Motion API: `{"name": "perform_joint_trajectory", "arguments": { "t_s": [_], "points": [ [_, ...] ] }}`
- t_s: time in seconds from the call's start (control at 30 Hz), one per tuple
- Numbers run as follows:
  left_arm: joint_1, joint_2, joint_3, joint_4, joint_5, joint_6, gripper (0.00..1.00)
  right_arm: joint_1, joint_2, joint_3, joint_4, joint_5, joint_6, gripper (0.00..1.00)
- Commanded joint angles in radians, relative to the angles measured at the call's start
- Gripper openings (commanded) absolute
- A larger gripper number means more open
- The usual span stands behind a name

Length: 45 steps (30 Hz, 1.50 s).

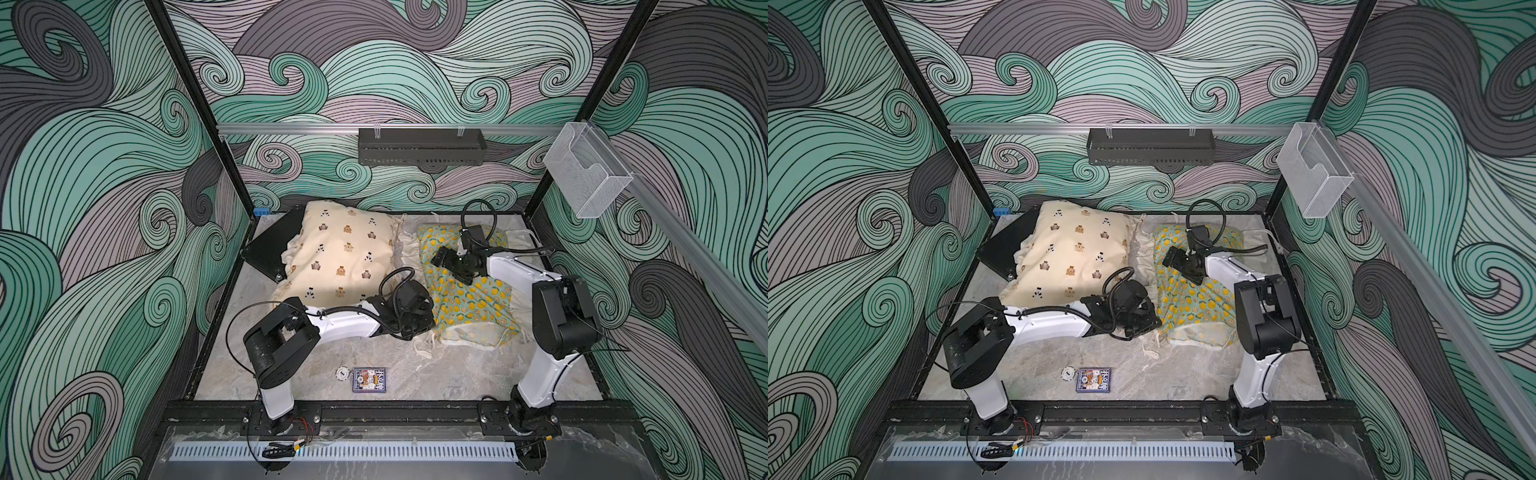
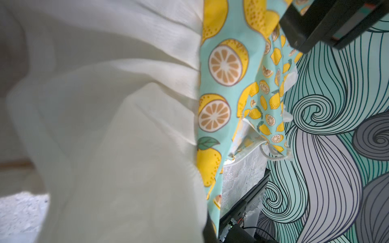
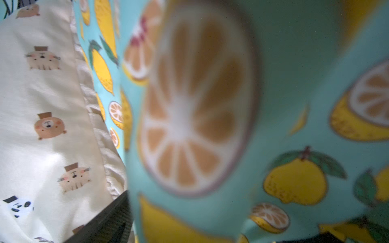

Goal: Zip up pillowcases
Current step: Pick up the pillowcase from the center of the board, then zip the zipper on the pillowcase.

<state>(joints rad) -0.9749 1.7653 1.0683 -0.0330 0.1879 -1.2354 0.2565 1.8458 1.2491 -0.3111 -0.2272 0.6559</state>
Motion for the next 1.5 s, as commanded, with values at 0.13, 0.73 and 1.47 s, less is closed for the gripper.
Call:
{"name": "perform_joint_trajectory", "arguments": {
  "t_s": [0.13,0.73,1.47],
  "points": [
    [0.034,-0.046,0.022,-0.038,0.015,-0.03,0.0,0.011,-0.041,0.054,-0.08,-0.008,-0.074,1.0],
    [0.044,-0.102,-0.104,0.125,0.043,-0.241,0.0,-0.052,-0.693,-0.358,-0.381,-0.169,-0.146,0.99],
    [0.047,-0.064,-0.162,0.294,0.081,-0.417,0.0,0.138,-0.872,-0.771,-0.058,-0.414,-0.067,0.6]
  ]
}}
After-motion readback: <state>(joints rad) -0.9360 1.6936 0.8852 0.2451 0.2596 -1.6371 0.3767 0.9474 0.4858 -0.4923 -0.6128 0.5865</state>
